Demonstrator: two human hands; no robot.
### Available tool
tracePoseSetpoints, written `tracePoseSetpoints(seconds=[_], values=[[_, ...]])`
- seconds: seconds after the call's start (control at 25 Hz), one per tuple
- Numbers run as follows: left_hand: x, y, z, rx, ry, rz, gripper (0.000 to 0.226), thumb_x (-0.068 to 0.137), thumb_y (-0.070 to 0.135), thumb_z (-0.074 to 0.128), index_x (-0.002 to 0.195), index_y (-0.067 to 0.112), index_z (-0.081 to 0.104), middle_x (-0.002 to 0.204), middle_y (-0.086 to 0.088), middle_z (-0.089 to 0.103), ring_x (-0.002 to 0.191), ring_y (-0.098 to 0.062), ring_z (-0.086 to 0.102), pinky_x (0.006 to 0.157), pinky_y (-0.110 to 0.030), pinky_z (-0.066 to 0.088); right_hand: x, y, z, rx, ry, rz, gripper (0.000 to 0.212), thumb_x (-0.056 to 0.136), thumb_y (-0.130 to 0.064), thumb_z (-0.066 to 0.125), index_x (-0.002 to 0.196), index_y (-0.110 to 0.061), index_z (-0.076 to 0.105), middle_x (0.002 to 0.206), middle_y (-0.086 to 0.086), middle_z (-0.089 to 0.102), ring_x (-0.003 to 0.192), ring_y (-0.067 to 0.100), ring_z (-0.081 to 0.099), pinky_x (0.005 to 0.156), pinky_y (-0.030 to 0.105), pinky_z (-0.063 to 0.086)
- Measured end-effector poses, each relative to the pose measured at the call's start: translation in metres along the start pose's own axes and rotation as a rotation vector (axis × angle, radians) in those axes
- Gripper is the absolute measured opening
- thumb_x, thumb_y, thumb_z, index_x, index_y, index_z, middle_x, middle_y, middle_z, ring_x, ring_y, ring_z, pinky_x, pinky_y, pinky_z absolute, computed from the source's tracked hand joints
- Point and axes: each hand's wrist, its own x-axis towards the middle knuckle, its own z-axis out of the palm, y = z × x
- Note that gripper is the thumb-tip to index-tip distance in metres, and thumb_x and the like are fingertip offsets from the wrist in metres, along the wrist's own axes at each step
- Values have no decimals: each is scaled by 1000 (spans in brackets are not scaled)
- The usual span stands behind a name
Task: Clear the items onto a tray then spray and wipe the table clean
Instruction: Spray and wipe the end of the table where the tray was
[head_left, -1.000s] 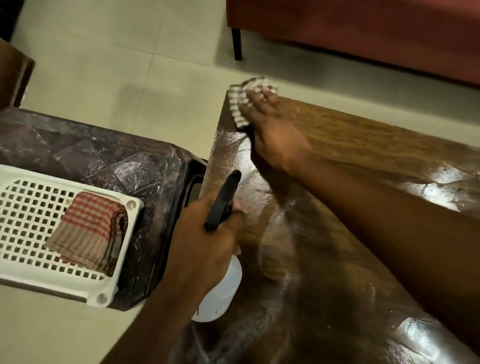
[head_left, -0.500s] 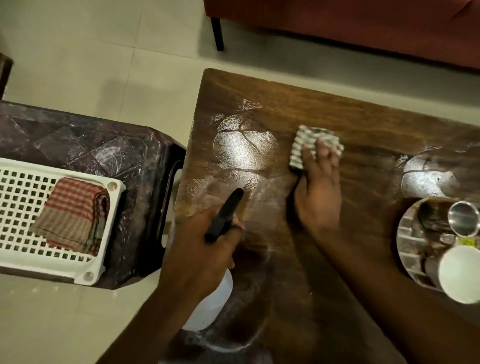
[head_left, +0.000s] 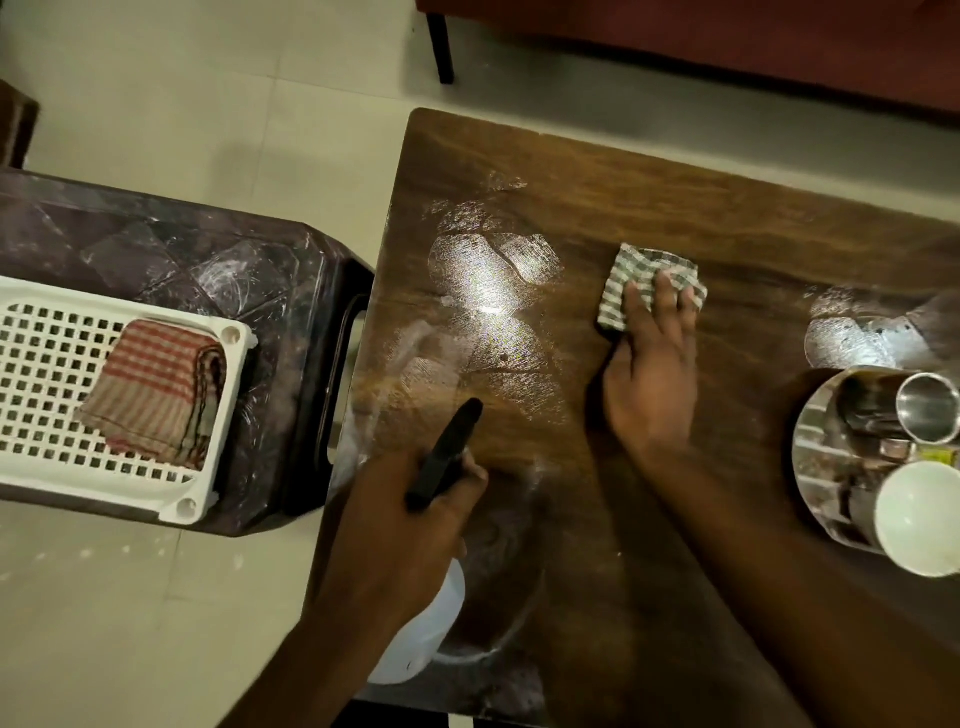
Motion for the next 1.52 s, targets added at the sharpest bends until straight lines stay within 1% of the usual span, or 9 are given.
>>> tracePoseSetpoints(seconds=[0.12,0.24,0.32,0.56,0.92,1.08,1.24,1.44,1.52], values=[[-3,-4,-6,-78,91,4,23,75,43,80,81,20,76,77,-10,76,52,-25,67,60,-49,59,-32,-45,35,-62,-159,-215,65,97,-18,44,161,-20,45,176,3,26,165,33,14,131,54,24],[-10,-5,-16,-109,125,10,7,76,33,76,79,27,77,63,-7,71,47,-17,66,57,-38,54,-41,-53,43,-221,-582,-1141,60,100,-20,55,159,-23,47,173,3,34,165,28,15,130,53,27],[-16,-12,-22,-101,121,19,6,78,31,76,77,26,77,59,-10,69,44,-19,63,60,-41,56,-8,-56,39,-296,-683,-1469,61,99,-26,46,160,-23,47,174,2,32,165,25,14,133,47,21],[-31,-39,-31,-94,107,1,26,80,33,77,85,8,74,59,-14,68,45,-27,64,58,-45,58,30,-120,45,-163,-285,-399,63,102,-29,35,165,-28,37,178,0,19,166,28,7,133,53,18],[-64,-68,-57,-35,83,68,9,79,30,73,75,22,72,52,-5,62,46,-31,60,59,-54,55,-90,-39,32,-429,-682,-1319,70,100,-36,49,167,-30,29,179,-3,14,167,24,5,133,44,18],[-85,-74,-62,35,15,84,11,80,34,72,79,23,74,53,-3,66,43,-22,65,56,-37,55,-103,21,-10,-285,-304,-481,70,96,-19,44,165,-28,37,178,1,20,165,32,16,127,56,32],[-106,-81,-56,149,-76,127,21,85,38,69,88,19,75,69,-16,68,64,-39,68,70,-60,60,-167,-10,17,-98,-34,100,68,96,-8,47,163,-19,43,177,7,24,164,36,15,129,53,28],[-123,-91,-46,184,-123,125,30,81,35,69,84,5,72,58,-22,61,56,-43,62,65,-63,56,-248,-5,30,-262,-487,-953,54,102,-28,60,155,-24,51,170,1,39,161,29,28,127,43,31],[-127,-98,-45,182,-139,78,26,81,39,69,86,14,76,59,-17,63,55,-36,65,68,-62,58,-237,19,11,-348,-568,-1133,55,107,-37,55,160,-27,45,173,-2,34,163,24,23,130,40,25]])
